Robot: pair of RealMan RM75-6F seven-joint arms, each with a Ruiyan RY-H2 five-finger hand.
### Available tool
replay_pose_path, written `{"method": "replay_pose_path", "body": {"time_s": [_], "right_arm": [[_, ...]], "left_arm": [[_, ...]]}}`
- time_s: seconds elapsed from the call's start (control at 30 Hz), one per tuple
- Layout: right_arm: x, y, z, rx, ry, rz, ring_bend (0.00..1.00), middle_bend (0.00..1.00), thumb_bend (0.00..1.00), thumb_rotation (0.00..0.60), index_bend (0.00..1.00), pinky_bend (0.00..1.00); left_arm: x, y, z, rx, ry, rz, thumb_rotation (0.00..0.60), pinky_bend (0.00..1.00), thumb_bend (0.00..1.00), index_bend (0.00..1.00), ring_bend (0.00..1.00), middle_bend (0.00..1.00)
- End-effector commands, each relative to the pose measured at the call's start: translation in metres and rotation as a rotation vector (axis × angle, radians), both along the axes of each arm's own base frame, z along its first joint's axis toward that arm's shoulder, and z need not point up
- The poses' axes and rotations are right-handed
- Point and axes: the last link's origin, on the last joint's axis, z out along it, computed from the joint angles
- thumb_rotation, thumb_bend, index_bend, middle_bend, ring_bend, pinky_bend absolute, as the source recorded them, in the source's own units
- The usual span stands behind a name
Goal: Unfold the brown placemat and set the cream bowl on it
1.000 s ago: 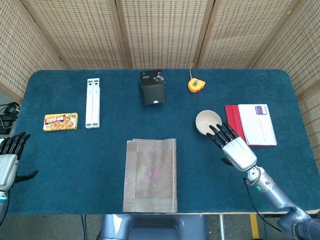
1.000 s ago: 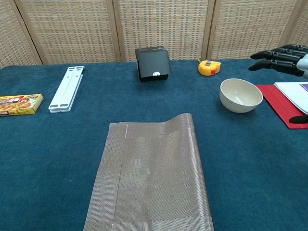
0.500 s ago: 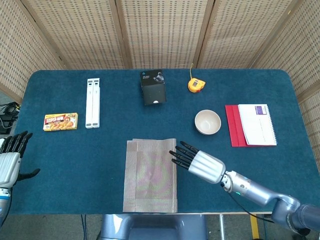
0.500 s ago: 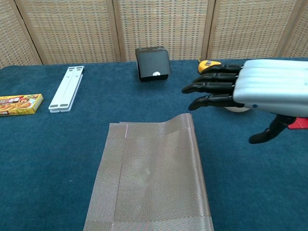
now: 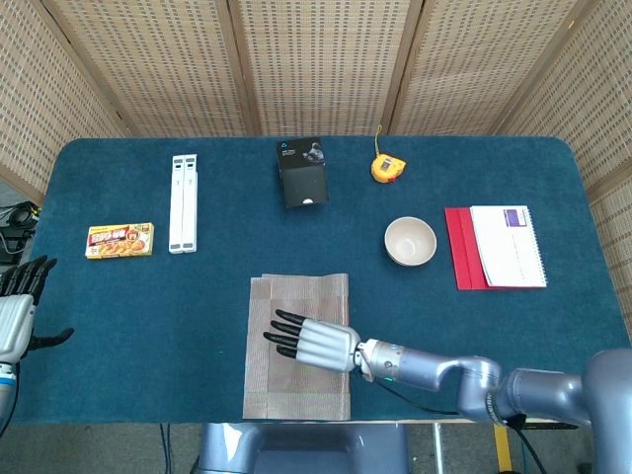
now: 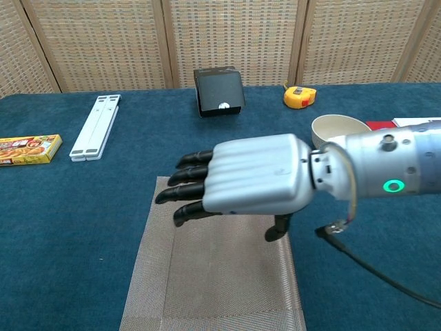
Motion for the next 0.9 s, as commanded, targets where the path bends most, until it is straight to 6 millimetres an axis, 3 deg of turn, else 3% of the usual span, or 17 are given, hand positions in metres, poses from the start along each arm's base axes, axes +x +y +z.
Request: {"method": "replay_pose_path", "body": {"time_s": [0.03, 0.33, 0.9], "right_arm": [[0.023, -0.007, -0.017, -0.007, 0.027, 0.038, 0.0, 0.0, 0.0, 0.6, 0.2, 0.0], [0.054, -0.015, -0.032, 0.026, 0.105, -0.004, 0.0, 0.0, 0.0, 0.6, 0.2, 0.0], [0.088, -0.016, -0.07, 0.042, 0.211, 0.037, 0.0, 0.0, 0.08, 0.6, 0.26, 0.0]], "left_arm": [[-0.001, 0.001, 0.0, -0.001, -0.003, 0.005, 0.6, 0.0, 0.0, 0.0, 0.0, 0.0], [-0.005, 0.004, 0.003, 0.002, -0.015, 0.021, 0.6, 0.0, 0.0, 0.0, 0.0, 0.0], [-0.01, 0.009, 0.0, -0.016, -0.021, 0.036, 0.6, 0.0, 0.0, 0.0, 0.0, 0.0]]}}
